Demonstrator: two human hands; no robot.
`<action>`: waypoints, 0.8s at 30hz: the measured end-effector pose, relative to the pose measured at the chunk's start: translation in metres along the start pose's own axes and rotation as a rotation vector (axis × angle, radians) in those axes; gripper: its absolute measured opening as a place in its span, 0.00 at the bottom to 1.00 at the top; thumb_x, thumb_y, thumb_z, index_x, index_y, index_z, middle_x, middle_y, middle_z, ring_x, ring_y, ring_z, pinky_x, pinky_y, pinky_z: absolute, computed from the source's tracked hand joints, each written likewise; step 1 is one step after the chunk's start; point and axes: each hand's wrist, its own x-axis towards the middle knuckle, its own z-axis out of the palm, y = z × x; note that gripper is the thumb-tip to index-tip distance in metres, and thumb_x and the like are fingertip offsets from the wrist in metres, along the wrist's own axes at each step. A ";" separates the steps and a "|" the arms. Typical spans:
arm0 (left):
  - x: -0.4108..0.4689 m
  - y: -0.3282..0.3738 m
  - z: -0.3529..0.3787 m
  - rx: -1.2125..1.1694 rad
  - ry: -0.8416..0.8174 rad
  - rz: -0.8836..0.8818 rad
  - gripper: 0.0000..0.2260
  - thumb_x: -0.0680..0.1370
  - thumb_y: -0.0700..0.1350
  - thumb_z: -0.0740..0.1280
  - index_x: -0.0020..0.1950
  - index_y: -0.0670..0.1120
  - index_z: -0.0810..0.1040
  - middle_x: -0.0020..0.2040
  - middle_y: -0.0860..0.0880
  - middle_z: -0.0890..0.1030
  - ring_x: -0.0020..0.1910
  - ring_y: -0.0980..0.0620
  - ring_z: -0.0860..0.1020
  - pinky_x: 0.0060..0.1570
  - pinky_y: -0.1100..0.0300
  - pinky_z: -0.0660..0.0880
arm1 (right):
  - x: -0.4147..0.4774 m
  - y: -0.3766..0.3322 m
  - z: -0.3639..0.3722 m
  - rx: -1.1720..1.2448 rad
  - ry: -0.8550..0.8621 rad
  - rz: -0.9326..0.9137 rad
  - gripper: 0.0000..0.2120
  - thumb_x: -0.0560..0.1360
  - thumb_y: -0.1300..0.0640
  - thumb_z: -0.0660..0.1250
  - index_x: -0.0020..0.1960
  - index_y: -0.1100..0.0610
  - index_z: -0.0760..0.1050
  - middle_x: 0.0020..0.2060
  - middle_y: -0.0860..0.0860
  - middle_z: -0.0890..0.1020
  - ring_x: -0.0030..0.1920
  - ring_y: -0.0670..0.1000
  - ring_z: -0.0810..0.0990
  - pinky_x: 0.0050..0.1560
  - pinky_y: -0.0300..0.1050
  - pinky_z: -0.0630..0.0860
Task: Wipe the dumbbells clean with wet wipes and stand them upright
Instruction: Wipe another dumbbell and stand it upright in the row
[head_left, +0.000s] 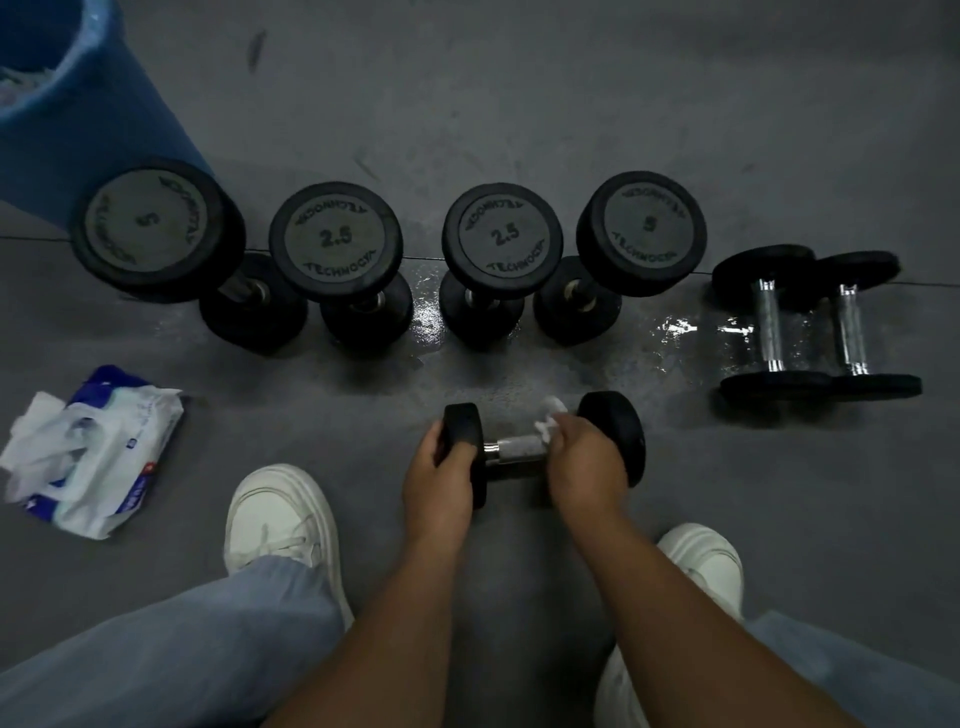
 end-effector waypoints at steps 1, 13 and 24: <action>0.001 0.001 0.001 -0.001 -0.005 0.006 0.15 0.77 0.44 0.68 0.59 0.61 0.78 0.51 0.62 0.81 0.52 0.62 0.79 0.56 0.59 0.74 | -0.004 -0.002 0.001 -0.029 0.025 0.019 0.16 0.81 0.55 0.56 0.67 0.48 0.73 0.58 0.44 0.79 0.62 0.50 0.76 0.56 0.37 0.69; 0.016 0.019 0.019 0.073 0.054 0.084 0.18 0.74 0.59 0.65 0.59 0.52 0.79 0.52 0.52 0.83 0.53 0.50 0.81 0.60 0.48 0.76 | -0.003 -0.017 0.011 -0.031 -0.115 -0.306 0.17 0.80 0.56 0.57 0.67 0.47 0.72 0.66 0.48 0.76 0.63 0.51 0.76 0.59 0.45 0.74; 0.021 0.019 0.014 0.046 0.052 0.097 0.16 0.78 0.48 0.69 0.65 0.49 0.77 0.56 0.50 0.83 0.55 0.52 0.81 0.62 0.48 0.76 | 0.011 -0.024 0.003 0.056 -0.114 -0.251 0.18 0.79 0.58 0.58 0.67 0.48 0.73 0.65 0.48 0.77 0.64 0.50 0.75 0.61 0.42 0.70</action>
